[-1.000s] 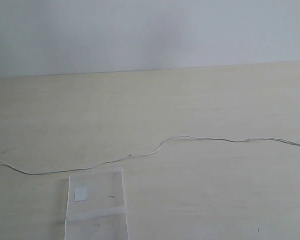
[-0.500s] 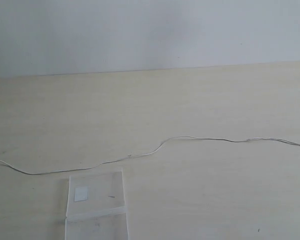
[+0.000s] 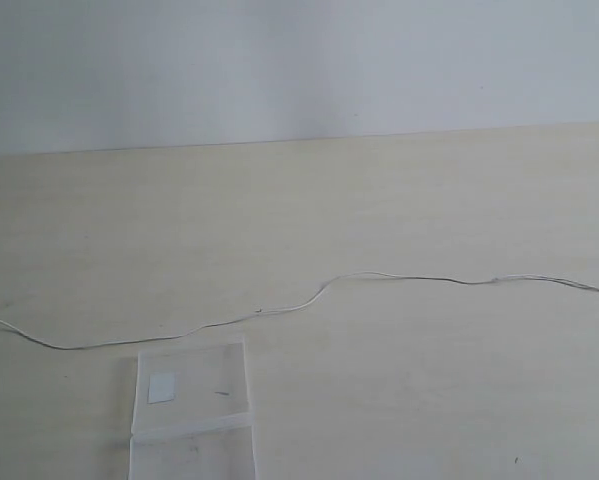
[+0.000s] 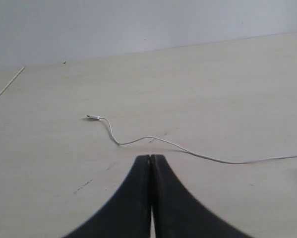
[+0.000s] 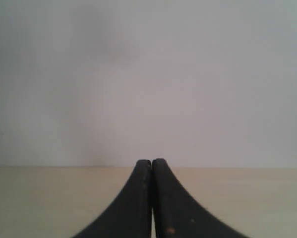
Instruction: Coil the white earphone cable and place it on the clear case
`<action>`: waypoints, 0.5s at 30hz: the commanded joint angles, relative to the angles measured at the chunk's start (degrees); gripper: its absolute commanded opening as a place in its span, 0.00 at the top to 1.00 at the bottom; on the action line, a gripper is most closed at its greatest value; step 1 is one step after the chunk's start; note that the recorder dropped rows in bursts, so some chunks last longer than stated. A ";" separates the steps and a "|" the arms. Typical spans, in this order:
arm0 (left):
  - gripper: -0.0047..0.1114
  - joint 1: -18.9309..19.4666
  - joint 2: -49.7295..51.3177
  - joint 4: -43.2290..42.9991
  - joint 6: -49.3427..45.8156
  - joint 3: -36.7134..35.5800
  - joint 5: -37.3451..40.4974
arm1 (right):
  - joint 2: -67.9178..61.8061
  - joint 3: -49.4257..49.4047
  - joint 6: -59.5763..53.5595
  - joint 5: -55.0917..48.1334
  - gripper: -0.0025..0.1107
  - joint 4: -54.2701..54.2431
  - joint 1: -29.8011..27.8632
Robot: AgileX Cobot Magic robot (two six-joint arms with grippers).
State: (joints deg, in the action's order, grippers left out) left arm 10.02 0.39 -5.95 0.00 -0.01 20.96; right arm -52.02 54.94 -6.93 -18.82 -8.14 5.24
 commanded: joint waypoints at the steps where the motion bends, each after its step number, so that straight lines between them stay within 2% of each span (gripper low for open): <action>1: 0.96 0.15 -0.39 0.52 0.00 0.01 -0.29 | -10.86 5.51 -0.50 1.85 0.98 -0.37 -0.27; 2: 0.96 0.15 -0.39 0.52 0.00 0.01 -0.29 | -12.97 5.51 -0.50 4.88 0.98 -1.08 -0.27; 7: 0.96 0.15 -0.39 0.52 0.00 0.01 -0.29 | -18.83 5.51 -0.40 6.46 0.98 -3.31 -0.27; 12: 0.96 0.15 -0.39 0.52 0.00 0.01 -0.29 | -25.23 5.51 -0.79 6.55 0.98 -16.56 -0.27; 15: 0.96 0.15 -0.39 0.52 0.00 0.01 -0.29 | -30.20 5.51 -2.16 5.80 0.98 -20.52 0.37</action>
State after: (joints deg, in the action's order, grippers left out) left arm 10.02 0.39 -5.95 0.00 -0.01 20.96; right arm -78.22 59.96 -7.16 -13.27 -24.59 5.24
